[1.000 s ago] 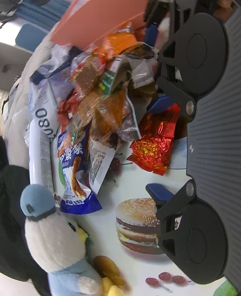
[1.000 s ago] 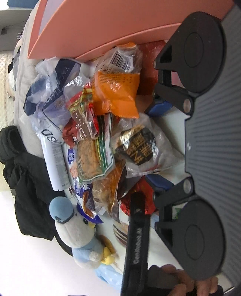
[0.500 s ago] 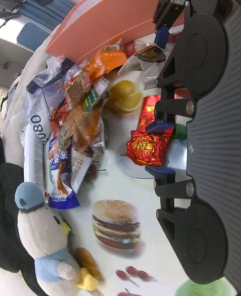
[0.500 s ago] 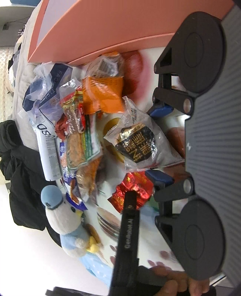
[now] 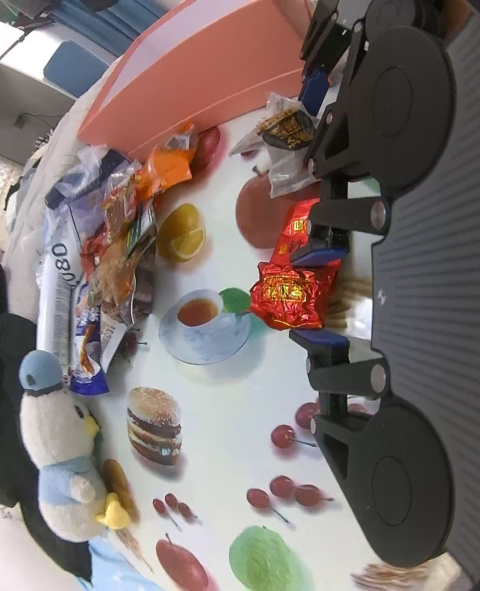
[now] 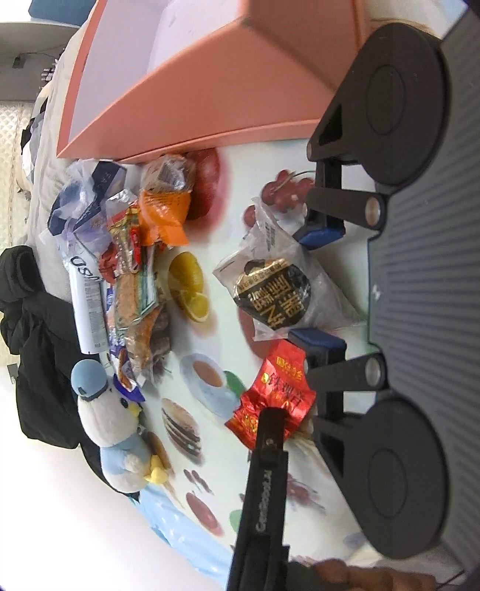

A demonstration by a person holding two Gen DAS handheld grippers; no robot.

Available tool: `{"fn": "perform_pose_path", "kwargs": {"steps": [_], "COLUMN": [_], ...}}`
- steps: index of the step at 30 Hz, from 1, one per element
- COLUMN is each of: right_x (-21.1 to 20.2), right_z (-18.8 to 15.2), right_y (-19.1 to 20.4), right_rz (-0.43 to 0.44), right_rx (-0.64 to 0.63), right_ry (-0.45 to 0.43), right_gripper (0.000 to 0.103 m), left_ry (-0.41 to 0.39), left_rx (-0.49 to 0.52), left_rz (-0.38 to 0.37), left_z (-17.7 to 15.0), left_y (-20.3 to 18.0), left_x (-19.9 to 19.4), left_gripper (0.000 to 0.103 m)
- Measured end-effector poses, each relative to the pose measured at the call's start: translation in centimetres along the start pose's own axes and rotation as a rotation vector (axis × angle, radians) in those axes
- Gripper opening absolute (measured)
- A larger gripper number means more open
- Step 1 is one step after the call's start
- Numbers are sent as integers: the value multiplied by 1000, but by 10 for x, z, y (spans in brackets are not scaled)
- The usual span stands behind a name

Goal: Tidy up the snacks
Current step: 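Close the left tool on the red candy while the right tool grips the clear packet, then carry the red candy with the left tool while the right tool carries the packet over the pink box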

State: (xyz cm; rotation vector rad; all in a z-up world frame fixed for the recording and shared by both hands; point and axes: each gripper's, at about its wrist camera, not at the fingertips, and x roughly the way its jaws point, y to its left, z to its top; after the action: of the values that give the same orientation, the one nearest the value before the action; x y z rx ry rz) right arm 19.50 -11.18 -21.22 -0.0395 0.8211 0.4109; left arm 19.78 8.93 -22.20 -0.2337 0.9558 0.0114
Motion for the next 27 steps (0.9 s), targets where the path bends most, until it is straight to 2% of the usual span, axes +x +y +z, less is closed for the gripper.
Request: {"fn": "perform_pose_path", "kwargs": {"steps": [12,19,27], "right_x": [-51,-97,-146], "right_z": [-14,4,19], "right_y": [0,1,-7], "right_rz": [-33,-34,-52], "right_rx": [-35,-5,8], "right_ry": [-59,-140,-250], "right_gripper": [45,45,45], "left_ry": [-102,-198,-286], "left_rx": [-54,-43,-25], "left_rz": [-8,-23,-69], "left_z": [-16,1,16], "left_y": [-15,-35,-60], "left_x": [-65,-127,-171], "left_gripper": [41,41,41]}}
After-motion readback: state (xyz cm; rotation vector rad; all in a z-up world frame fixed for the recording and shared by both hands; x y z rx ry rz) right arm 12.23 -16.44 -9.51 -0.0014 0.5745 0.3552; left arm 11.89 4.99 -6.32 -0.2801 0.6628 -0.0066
